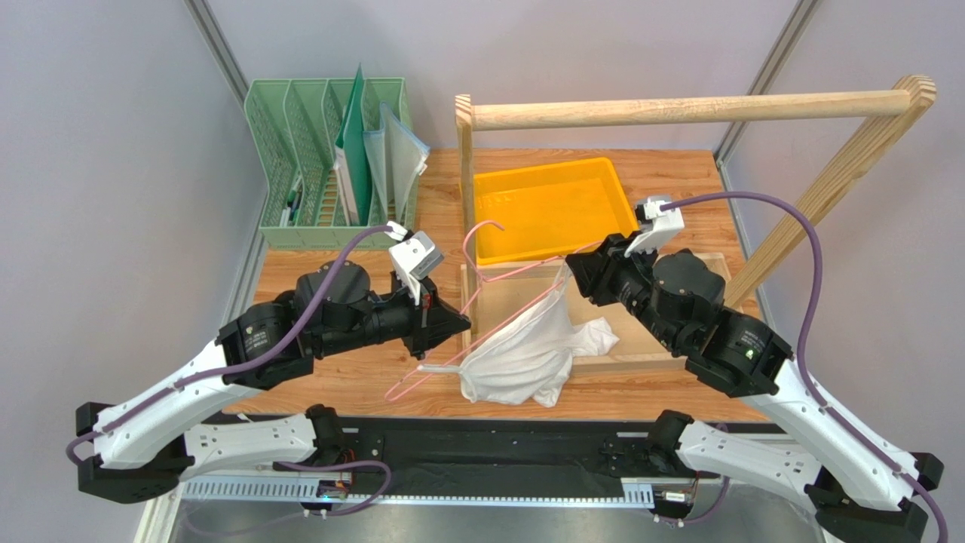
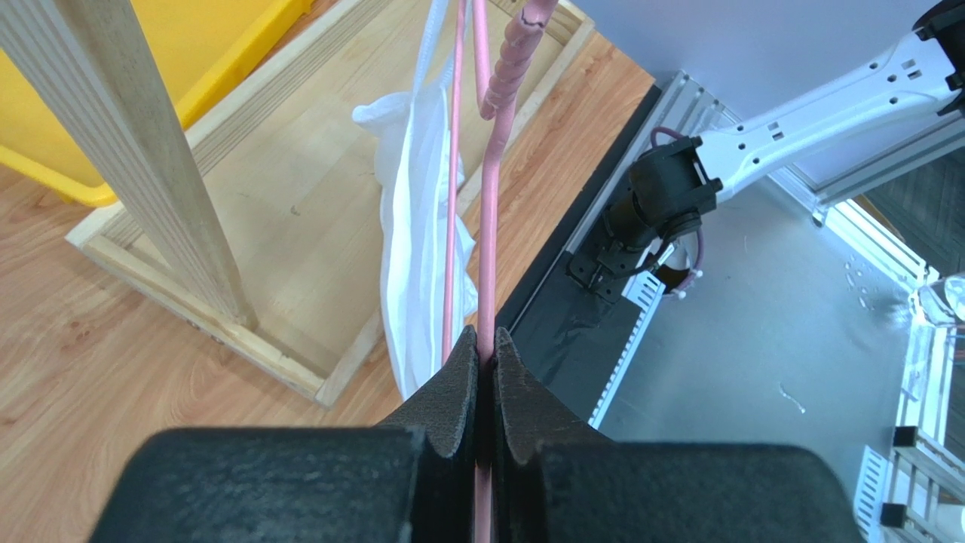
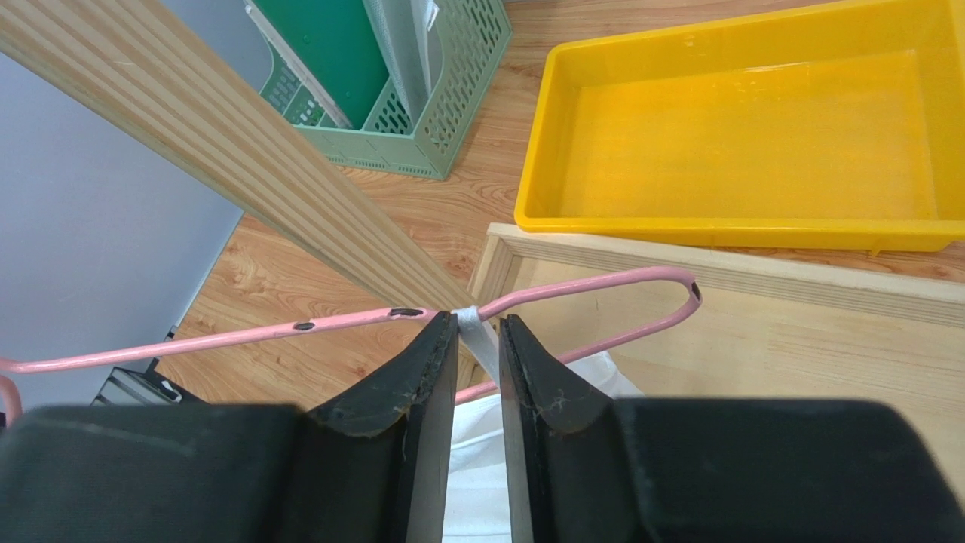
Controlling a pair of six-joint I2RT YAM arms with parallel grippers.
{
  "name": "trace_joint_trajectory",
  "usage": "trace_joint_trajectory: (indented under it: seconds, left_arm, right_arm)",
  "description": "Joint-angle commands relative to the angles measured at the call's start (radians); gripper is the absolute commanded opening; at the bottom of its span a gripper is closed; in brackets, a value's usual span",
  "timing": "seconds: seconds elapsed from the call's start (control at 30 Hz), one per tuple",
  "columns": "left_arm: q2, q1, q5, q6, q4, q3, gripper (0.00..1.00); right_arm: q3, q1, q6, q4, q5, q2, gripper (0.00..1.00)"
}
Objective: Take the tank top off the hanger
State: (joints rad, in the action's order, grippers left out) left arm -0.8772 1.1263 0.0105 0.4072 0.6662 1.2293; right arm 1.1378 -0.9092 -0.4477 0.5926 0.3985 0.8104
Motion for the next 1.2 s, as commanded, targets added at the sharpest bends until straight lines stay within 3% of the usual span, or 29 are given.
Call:
trace_joint_trajectory:
  seconds: [0.0, 0.27, 0.67, 0.87, 1.0, 1.17]
  left_arm:
    - [0.027, 0.001, 0.013, 0.015, -0.022, -0.005, 0.0]
    - [0.027, 0.001, 0.006, 0.01, -0.019, -0.001, 0.0]
    - [0.032, 0.001, 0.025, 0.016, -0.02, -0.008, 0.0]
    - [0.04, 0.001, 0.023, 0.015, -0.017, -0.019, 0.0]
    - [0.055, 0.001, 0.008, 0.019, -0.013, -0.04, 0.0]
    - [0.072, 0.001, -0.007, 0.018, 0.007, -0.05, 0.0]
  right_arm:
    - [-0.012, -0.005, 0.0, -0.051, 0.013, 0.006, 0.25]
    - [-0.032, -0.005, -0.017, -0.045, -0.018, -0.011, 0.31]
    - [-0.047, -0.005, -0.022, -0.063, -0.024, 0.003, 0.28]
    - [-0.052, -0.005, -0.022, -0.066, -0.01, -0.002, 0.2]
    - [-0.043, -0.005, -0.02, -0.05, 0.026, 0.001, 0.01]
    - [-0.018, -0.005, -0.039, 0.005, 0.14, 0.013, 0.0]
